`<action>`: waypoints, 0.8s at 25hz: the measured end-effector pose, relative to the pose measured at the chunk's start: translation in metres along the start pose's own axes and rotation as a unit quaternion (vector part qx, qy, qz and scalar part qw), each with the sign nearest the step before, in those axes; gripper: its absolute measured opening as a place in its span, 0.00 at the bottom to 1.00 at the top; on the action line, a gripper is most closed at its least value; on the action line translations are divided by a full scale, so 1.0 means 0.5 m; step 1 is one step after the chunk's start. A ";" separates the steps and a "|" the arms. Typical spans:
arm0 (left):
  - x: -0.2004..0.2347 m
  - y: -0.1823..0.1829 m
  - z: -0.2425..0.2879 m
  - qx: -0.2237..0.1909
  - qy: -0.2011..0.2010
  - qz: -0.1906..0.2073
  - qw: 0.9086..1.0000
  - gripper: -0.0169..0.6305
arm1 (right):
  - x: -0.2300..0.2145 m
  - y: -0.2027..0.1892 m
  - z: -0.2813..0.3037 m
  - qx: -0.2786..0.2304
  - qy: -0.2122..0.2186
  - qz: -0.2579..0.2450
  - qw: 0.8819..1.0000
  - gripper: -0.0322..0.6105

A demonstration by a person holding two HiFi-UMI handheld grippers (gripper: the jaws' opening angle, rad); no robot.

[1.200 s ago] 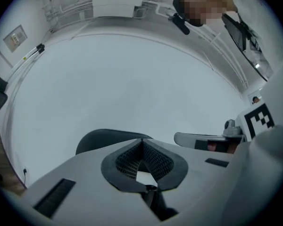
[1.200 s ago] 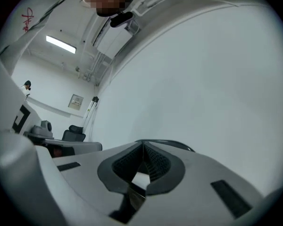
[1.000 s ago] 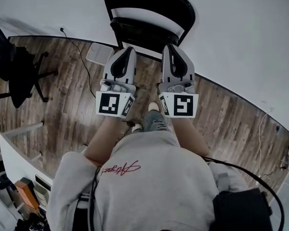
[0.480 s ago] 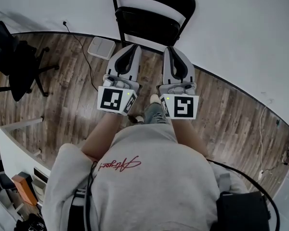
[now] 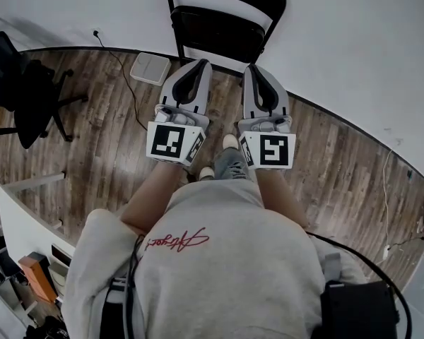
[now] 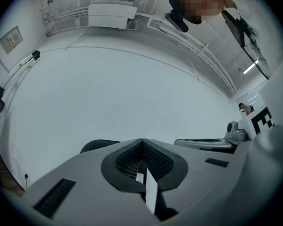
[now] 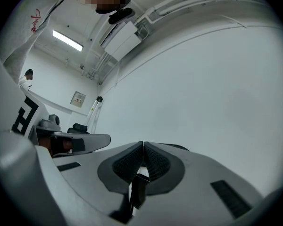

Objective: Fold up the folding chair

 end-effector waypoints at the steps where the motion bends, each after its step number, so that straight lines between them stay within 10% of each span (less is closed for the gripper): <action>1: 0.001 0.000 -0.001 0.001 0.000 0.000 1.000 0.05 | 0.000 0.002 0.000 0.000 0.000 0.000 1.000 0.08; 20: 0.014 -0.010 0.008 0.007 0.016 -0.012 1.000 0.05 | -0.002 0.017 0.011 -0.005 0.013 -0.003 1.000 0.08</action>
Point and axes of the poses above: the fingertips, and each gripper's own axes: z forward along the fingers, x to its left, y out of its top, the point moved 5 cm from there along -z, backward along the fingers, and after that the axes turned 11 degrees about -x, right-handed, at the moved point
